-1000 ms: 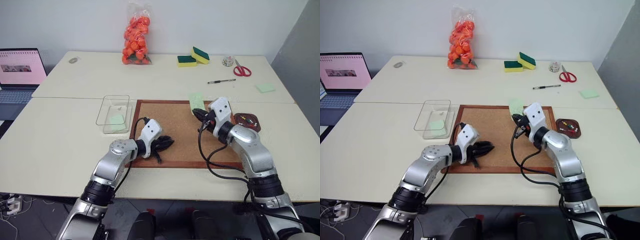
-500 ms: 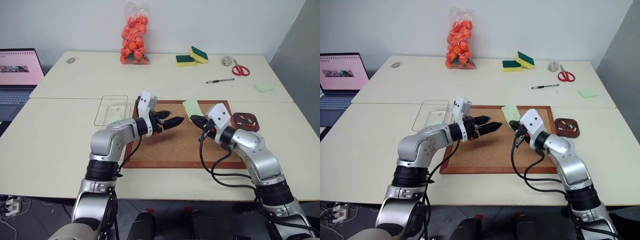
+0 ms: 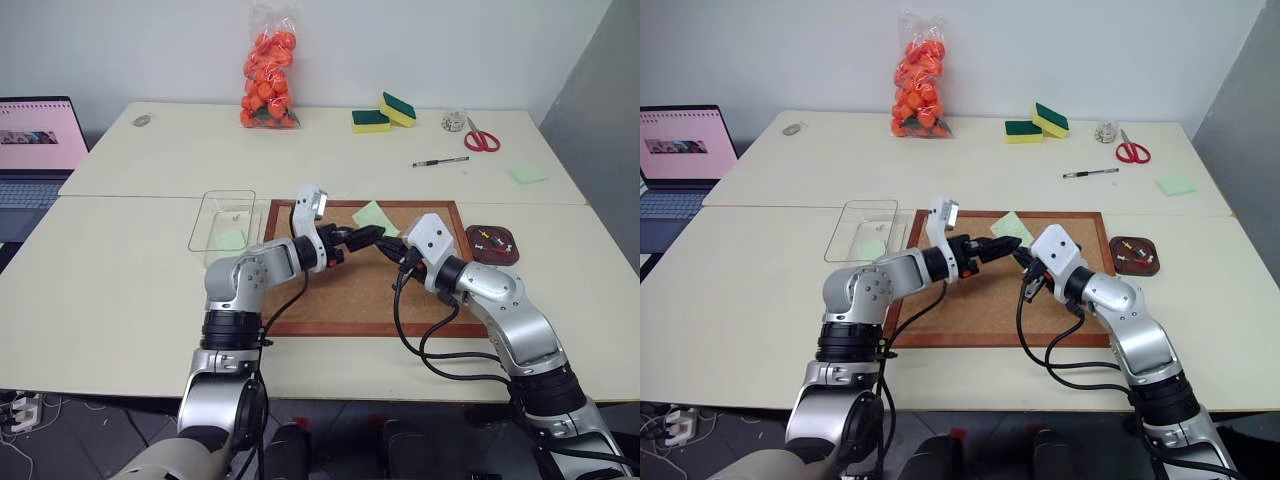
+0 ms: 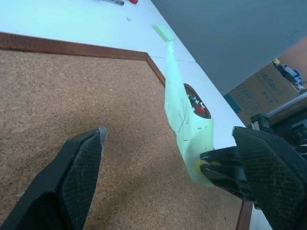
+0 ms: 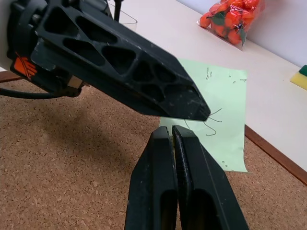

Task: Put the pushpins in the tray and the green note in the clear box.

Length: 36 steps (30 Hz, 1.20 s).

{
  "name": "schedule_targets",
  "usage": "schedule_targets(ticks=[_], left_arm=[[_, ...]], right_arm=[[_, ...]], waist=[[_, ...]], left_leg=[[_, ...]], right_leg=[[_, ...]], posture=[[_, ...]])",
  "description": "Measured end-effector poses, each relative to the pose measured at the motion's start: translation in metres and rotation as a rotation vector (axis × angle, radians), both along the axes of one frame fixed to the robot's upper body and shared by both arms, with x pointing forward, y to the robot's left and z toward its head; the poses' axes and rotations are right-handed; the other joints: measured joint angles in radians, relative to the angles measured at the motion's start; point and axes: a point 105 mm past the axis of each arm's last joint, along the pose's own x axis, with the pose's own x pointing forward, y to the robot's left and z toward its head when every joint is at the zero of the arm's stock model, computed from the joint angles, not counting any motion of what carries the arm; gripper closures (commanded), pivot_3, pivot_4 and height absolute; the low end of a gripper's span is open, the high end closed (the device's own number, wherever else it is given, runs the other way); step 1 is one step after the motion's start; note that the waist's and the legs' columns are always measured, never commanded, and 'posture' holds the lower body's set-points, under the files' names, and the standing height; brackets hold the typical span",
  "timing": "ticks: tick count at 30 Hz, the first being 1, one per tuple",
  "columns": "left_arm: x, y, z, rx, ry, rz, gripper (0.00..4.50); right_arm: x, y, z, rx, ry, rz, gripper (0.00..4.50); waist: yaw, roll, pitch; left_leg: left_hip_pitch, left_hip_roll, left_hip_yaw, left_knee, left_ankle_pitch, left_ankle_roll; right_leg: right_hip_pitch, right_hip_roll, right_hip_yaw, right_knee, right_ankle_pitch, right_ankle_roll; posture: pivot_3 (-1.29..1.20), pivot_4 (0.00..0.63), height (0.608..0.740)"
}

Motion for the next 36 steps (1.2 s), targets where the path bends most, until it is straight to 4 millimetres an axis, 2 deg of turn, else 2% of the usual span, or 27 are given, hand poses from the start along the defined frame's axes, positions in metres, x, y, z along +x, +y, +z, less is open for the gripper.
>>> schedule_targets(ticks=[2, 3, 4, 18, 25, 36], left_arm=[[0.004, 0.000, -0.001, -0.014, 0.018, 0.028, 0.04], [0.007, -0.001, -0.002, -0.019, 0.031, 0.042, 0.40], [0.008, -0.001, -0.003, -0.024, 0.043, 0.054, 0.45], [0.014, 0.000, -0.008, -0.078, 0.101, 0.111, 3.15], [0.011, -0.007, -0.009, -0.090, 0.117, 0.093, 4.50], [0.011, -0.007, -0.007, -0.101, 0.119, 0.102, 4.50]], right_arm=[[-0.001, 0.001, 0.000, -0.003, -0.002, 0.003, 4.50], [-0.001, 0.001, 0.000, -0.003, -0.003, 0.004, 4.50], [-0.001, 0.001, 0.000, -0.004, -0.004, 0.006, 4.50], [-0.003, 0.005, 0.003, -0.005, -0.020, 0.013, 4.50], [0.000, 0.010, 0.004, 0.079, 0.018, -0.020, 4.50], [0.010, 0.006, 0.003, 0.200, 0.123, -0.142, 4.50]], waist=[[0.000, 0.000, 0.000], [0.000, 0.000, 0.000], [0.000, 0.000, 0.000], [0.000, -0.001, 0.000], [0.000, -0.001, 0.000], [0.000, -0.001, 0.000]], left_leg=[[0.000, 0.000, 0.000, 0.000, 0.000, 0.000], [0.000, 0.000, 0.000, 0.000, 0.000, 0.000], [0.000, 0.000, 0.000, 0.000, 0.000, 0.000], [0.000, 0.000, 0.000, 0.000, 0.002, -0.003], [0.000, 0.000, 0.000, 0.000, 0.002, -0.004], [0.000, 0.000, 0.000, 0.000, 0.002, -0.004]], right_leg=[[0.000, 0.000, 0.000, 0.000, 0.000, 0.000], [0.000, 0.000, 0.000, 0.000, 0.000, 0.000], [0.000, 0.000, 0.000, 0.000, 0.000, 0.000], [0.000, 0.000, 0.000, 0.000, 0.000, 0.000], [0.000, 0.000, 0.000, 0.000, 0.000, 0.000], [0.000, 0.000, 0.000, 0.000, 0.000, 0.000]], posture=[[0.00, 0.150, 0.740], [0.00, 0.150, 0.740], [0.00, 0.150, 0.740], [0.00, 0.150, 0.740], [0.00, 0.150, 0.740], [0.00, 0.150, 0.740]])
